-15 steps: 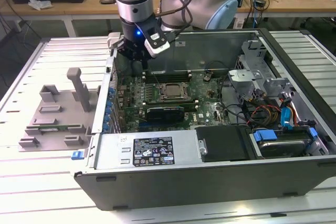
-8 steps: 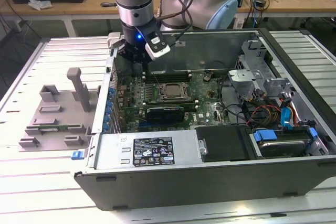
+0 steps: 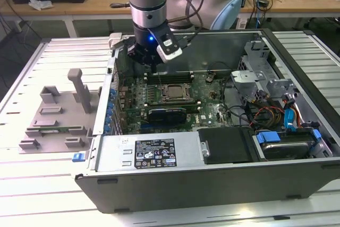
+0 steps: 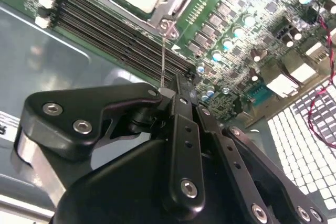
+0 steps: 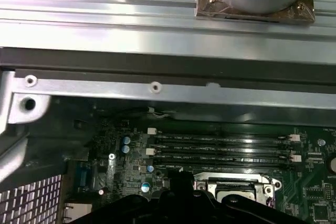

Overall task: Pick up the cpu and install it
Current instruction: 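Install the first cpu locking lever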

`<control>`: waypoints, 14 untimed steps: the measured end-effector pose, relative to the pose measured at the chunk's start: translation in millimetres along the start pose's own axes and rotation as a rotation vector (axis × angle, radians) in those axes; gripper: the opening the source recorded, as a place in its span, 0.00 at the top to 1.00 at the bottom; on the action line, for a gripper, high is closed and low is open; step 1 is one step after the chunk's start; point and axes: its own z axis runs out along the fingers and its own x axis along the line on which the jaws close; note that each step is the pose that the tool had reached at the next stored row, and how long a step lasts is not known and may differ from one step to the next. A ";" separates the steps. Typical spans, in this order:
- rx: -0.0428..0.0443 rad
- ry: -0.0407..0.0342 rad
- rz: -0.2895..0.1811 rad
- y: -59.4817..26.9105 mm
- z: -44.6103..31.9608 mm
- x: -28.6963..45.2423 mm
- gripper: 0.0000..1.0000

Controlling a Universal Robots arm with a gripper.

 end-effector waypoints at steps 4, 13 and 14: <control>-0.0006 0.0134 0.003 -2.8 0.5 -14.3 0.89; -0.0011 0.0241 0.005 -5.1 1.1 -27.5 0.89; -0.0011 0.0241 0.005 -5.1 1.1 -27.5 0.89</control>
